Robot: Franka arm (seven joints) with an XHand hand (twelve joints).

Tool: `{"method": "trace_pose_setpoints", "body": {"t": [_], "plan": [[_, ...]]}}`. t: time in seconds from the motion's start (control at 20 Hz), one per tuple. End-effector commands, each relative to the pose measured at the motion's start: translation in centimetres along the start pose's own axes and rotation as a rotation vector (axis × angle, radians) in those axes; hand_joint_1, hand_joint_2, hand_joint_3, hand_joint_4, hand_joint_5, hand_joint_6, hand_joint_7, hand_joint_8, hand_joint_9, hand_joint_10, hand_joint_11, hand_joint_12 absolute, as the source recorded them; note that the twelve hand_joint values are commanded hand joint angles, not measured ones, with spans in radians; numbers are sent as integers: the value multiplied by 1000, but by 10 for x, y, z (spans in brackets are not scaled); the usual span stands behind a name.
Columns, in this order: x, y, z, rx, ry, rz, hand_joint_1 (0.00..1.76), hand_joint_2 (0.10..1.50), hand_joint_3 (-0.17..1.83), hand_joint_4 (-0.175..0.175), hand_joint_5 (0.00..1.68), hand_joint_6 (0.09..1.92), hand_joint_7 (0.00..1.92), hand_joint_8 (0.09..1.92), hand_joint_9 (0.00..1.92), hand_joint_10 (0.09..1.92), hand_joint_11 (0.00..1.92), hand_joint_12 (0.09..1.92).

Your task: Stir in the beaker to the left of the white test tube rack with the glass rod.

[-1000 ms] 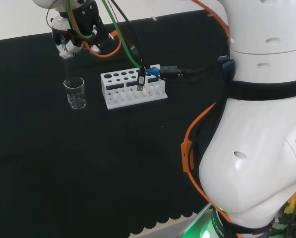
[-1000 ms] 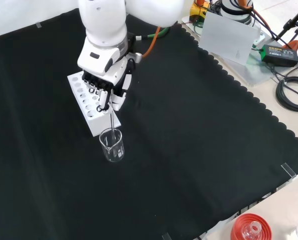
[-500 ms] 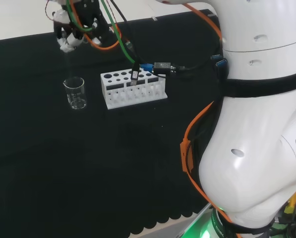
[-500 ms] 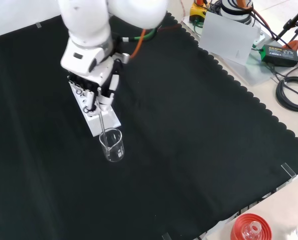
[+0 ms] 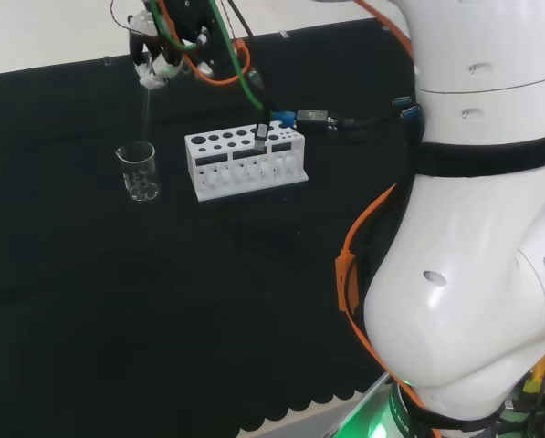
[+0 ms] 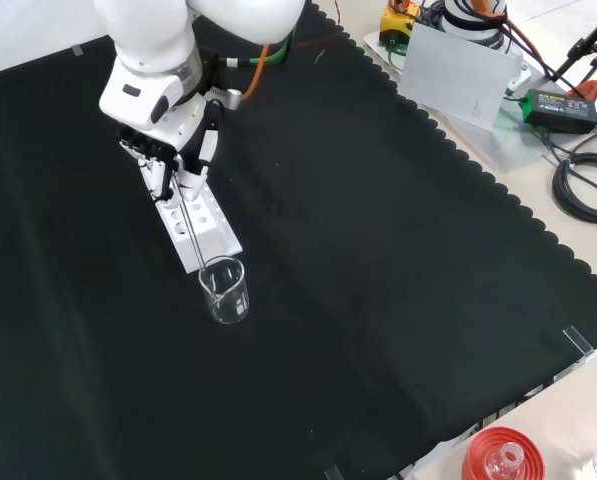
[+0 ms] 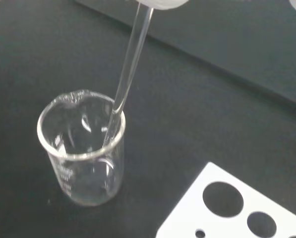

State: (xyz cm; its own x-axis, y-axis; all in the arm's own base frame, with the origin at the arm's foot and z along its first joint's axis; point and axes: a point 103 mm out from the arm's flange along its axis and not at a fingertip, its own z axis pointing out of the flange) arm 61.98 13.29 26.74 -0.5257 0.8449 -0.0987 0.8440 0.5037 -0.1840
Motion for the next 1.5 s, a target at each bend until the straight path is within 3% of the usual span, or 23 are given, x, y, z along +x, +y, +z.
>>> {"method": "trace_pose_setpoints", "body": {"t": [0.05, 0.3, 0.5, 0.8, 1.1, 1.5], "plan": [[-7, -18, 2, 15, 5, 16, 1204, 1120, -175, -175, 1151, 761, 1678, 637, 1920, 336, 1787, 565], [17, -40, 5, -32, -39, 17, 1203, 1120, -175, -175, 1150, 762, 1678, 638, 1920, 336, 1786, 566], [45, -44, 4, 9, -27, 0, 1203, 1120, -175, -175, 1150, 763, 1678, 638, 1920, 337, 1786, 566], [64, -30, 4, 18, -15, -24, 1203, 1120, -175, -175, 1150, 764, 1679, 639, 1920, 338, 1785, 566], [71, -19, 5, 15, -14, -32, 1203, 1120, -175, -175, 1150, 764, 1679, 638, 1920, 339, 1784, 567], [62, -5, -8, 7, -33, -29, 1203, 1120, -175, -175, 1150, 763, 1679, 638, 1920, 339, 1784, 568]]}}
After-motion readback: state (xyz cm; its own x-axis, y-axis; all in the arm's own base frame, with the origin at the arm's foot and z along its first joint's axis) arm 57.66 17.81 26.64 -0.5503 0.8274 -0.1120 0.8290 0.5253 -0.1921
